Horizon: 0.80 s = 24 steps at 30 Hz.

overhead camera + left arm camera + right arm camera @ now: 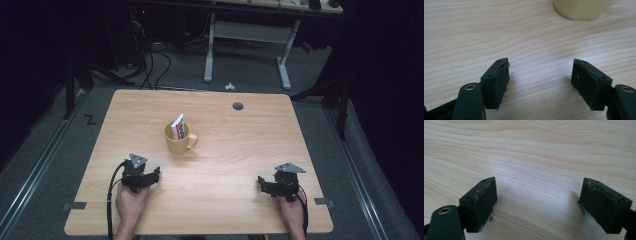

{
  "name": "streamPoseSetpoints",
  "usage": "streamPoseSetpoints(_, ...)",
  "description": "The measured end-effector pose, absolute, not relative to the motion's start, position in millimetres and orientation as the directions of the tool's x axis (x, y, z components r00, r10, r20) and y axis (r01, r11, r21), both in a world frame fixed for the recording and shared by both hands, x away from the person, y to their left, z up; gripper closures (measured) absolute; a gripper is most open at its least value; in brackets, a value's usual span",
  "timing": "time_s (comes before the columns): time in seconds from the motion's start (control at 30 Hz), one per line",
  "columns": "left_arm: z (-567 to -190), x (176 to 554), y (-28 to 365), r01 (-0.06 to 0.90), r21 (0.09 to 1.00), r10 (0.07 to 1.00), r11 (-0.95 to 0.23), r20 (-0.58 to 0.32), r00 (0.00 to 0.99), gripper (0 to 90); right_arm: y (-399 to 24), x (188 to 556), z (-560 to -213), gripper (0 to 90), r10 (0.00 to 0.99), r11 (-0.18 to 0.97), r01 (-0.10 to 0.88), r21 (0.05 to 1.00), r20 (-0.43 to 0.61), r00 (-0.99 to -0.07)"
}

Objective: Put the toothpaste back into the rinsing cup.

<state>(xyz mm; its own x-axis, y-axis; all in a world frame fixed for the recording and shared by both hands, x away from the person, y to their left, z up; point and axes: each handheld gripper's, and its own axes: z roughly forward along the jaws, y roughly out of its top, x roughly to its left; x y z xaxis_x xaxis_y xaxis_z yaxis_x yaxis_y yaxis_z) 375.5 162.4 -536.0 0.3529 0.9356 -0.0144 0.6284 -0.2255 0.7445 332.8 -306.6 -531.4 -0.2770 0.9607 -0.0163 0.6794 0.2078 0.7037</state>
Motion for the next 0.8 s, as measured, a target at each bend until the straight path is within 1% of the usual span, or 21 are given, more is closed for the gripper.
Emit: streamPoseSetpoints(0.8, -535.9, 375.4, 162.3, 0.630, 0.742, 0.934, -0.230, -0.014, 0.358, 29.7, -306.4, 333.2, -531.4, 14.4, 0.961, 0.207, 0.679, 0.704, -0.016, -0.277)
